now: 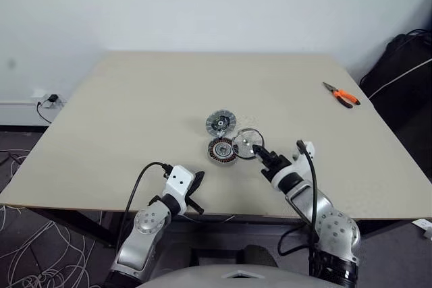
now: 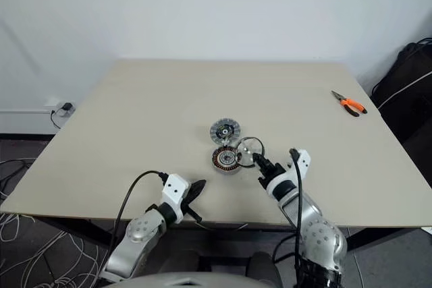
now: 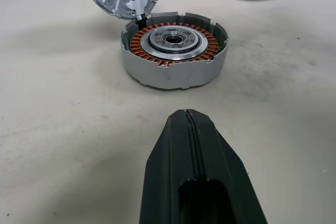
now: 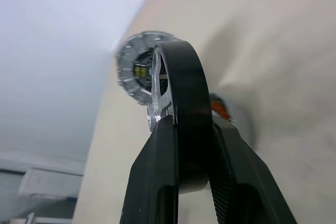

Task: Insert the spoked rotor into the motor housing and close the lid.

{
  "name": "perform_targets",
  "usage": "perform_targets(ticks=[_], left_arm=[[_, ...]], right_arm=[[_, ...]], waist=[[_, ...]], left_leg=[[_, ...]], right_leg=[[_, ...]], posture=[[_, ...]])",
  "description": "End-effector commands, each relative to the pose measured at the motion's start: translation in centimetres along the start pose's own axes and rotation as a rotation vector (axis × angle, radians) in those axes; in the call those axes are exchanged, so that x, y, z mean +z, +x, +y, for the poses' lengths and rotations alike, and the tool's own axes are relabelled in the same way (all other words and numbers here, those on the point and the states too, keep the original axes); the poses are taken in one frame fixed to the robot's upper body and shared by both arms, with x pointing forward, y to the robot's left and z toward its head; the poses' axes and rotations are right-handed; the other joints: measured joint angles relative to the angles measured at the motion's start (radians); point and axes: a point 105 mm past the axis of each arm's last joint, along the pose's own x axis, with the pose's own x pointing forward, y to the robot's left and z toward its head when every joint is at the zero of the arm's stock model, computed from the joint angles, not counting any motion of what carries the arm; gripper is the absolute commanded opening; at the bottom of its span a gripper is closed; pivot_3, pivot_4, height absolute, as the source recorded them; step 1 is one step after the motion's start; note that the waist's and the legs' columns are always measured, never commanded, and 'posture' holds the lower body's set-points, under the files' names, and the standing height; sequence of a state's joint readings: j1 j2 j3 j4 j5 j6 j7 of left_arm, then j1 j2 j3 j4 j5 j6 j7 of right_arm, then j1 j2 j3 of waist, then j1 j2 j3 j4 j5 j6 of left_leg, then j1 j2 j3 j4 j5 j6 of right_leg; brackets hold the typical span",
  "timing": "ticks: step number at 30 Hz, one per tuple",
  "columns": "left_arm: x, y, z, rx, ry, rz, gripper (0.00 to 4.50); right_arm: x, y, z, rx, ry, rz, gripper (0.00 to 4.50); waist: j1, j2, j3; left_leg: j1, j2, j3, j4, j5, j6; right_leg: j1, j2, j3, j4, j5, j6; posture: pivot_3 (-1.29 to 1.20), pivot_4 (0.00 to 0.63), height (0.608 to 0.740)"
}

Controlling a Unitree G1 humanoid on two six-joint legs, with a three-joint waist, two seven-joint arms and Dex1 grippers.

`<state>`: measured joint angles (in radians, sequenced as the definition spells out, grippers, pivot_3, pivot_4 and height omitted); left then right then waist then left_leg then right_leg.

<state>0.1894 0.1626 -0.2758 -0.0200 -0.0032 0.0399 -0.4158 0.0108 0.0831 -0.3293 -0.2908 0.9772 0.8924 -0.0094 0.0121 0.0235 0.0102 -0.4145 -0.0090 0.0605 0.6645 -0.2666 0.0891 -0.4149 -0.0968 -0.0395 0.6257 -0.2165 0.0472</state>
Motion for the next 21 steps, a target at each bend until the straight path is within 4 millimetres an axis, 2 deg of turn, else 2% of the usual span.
perform_targets(ticks=[1,9,21], left_arm=[[1.8,0.0,0.2,0.003,0.027,-0.062,0.0],[1.8,-0.4,0.5,0.024,0.027,-0.06,0.0],[1.7,-0.8,0.8,0.04,0.035,-0.055,0.0]], right_arm=[[-0.9,2.3,3.2,0.112,0.055,0.015,0.44],[-3.2,5.2,3.3,0.114,0.039,0.122,0.44],[-4.3,6.6,2.4,0.091,0.044,0.165,0.44]], waist=[[0.0,0.0,0.0],[-0.001,0.0,0.0],[-0.008,0.0,0.0]], left_leg=[[0.0,0.0,0.0,0.0,0.0,0.0],[0.0,0.0,0.0,0.0,0.0,0.0],[0.0,0.0,0.0,0.0,0.0,0.0]], right_leg=[[0.0,0.0,0.0,0.0,0.0,0.0],[0.0,0.0,0.0,0.0,0.0,0.0],[0.0,0.0,0.0,0.0,0.0,0.0]], posture=[[0.0,0.0,0.74],[0.0,0.0,0.74],[0.0,0.0,0.74]])
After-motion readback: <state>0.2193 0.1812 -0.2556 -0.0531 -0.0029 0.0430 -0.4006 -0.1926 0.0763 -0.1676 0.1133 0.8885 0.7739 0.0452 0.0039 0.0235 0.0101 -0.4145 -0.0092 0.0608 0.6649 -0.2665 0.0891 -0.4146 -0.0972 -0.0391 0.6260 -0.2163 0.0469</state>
